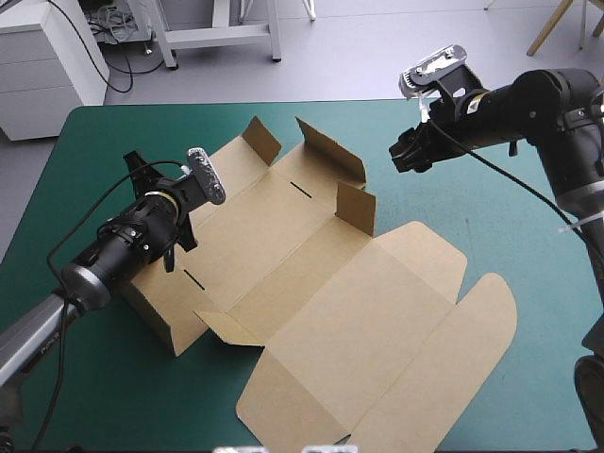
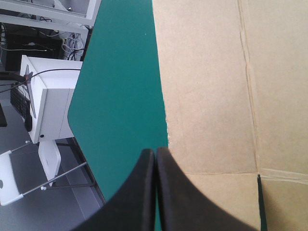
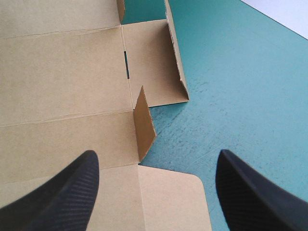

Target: Fold the box

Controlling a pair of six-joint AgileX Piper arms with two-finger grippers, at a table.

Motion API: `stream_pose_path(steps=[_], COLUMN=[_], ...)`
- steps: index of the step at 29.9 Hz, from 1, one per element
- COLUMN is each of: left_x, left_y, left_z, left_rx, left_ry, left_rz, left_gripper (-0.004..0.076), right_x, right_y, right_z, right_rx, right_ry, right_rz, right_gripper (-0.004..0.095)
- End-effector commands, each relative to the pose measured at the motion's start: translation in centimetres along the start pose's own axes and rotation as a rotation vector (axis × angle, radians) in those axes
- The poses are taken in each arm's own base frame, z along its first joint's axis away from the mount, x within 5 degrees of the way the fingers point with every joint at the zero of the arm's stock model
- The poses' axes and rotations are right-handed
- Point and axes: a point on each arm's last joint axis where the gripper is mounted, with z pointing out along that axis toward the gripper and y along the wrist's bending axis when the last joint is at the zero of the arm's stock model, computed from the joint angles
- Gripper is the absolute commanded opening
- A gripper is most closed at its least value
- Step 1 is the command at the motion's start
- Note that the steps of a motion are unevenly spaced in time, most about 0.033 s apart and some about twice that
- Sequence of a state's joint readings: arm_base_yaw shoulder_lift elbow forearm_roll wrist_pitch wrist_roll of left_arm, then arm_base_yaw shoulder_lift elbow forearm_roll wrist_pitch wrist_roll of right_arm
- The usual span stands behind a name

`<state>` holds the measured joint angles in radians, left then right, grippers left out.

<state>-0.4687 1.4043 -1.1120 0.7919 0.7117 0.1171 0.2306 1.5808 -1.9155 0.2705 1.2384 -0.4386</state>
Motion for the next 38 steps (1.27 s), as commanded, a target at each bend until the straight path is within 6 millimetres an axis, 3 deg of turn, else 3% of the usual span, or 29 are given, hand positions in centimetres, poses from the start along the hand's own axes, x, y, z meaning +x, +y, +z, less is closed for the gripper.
stream_pose_path(steps=[1, 5, 17, 24, 33, 38], left_x=[-0.6, -0.7, -0.7, -0.8, -0.8, -0.8], left_y=[1.5, 1.5, 1.5, 1.5, 1.5, 1.4], left_z=[-1.6, -1.6, -1.6, -1.6, -1.6, -1.6], left_rx=[-0.059, -0.059, -0.058, -0.058, -0.056, -0.043], left_ry=[-0.067, -0.076, -0.077, -0.086, -0.086, -0.087], left_rz=[-0.033, -0.072, -0.084, -0.107, -0.109, -0.124], left_gripper=[-0.001, -0.001, -0.001, -0.001, -0.001, -0.001], right_x=[-1.0, -1.0, 1.1, 2.5, 3.1, 3.4], right_y=[0.4, 0.0, -2.1, -0.7, 0.3, 0.3], right_z=[-1.5, 1.3, 13.6, 19.3, 21.9, 22.6], right_rx=[-0.01, -0.058, -0.19, -0.257, -0.279, -0.282], right_ry=[-0.094, -0.055, 0.16, 0.251, 0.294, 0.304], right_rz=[-0.006, 0.001, 0.052, 0.012, 0.0, 0.004], right_gripper=[0.062, 0.062, 0.062, 0.062, 0.0584, 0.0302])
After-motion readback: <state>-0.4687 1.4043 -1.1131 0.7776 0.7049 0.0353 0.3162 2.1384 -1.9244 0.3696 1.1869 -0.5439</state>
